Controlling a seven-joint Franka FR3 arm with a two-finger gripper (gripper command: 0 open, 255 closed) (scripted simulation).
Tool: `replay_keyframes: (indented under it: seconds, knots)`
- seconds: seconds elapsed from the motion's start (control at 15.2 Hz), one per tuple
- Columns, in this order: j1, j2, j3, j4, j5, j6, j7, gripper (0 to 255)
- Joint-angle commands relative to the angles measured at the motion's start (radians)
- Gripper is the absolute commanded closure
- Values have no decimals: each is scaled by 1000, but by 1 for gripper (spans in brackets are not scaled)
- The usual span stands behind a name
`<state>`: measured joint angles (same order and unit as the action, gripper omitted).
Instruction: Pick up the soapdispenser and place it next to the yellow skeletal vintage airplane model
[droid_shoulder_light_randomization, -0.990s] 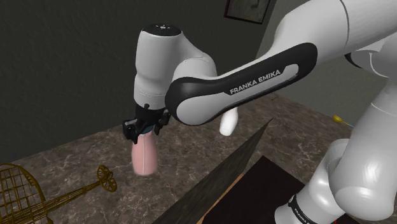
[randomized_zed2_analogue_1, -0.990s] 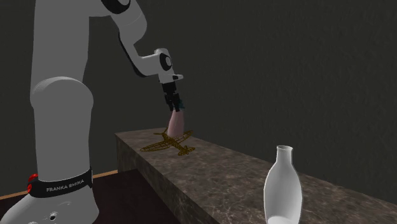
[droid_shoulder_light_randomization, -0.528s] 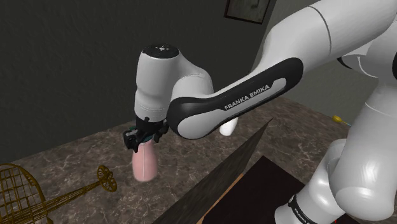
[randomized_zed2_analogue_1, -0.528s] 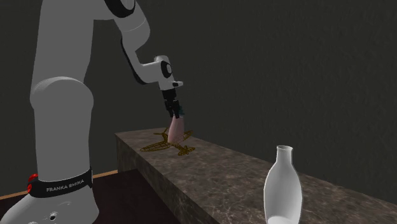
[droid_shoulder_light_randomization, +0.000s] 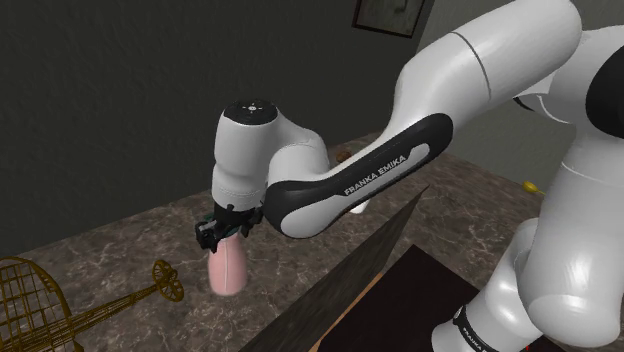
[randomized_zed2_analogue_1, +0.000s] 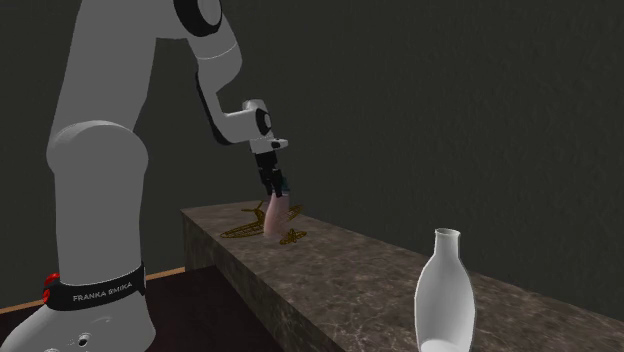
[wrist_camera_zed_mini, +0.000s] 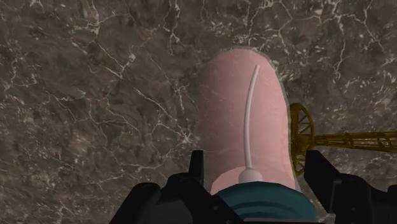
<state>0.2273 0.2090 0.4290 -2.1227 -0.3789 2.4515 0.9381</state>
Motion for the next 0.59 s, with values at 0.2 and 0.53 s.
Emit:
replay_keyframes:
  seconds: [0.2,0.53]
  knots:
    - [10,45,-18,-15,-49,52,39,255]
    - [26,95,-41,-21,-102,100,83,255]
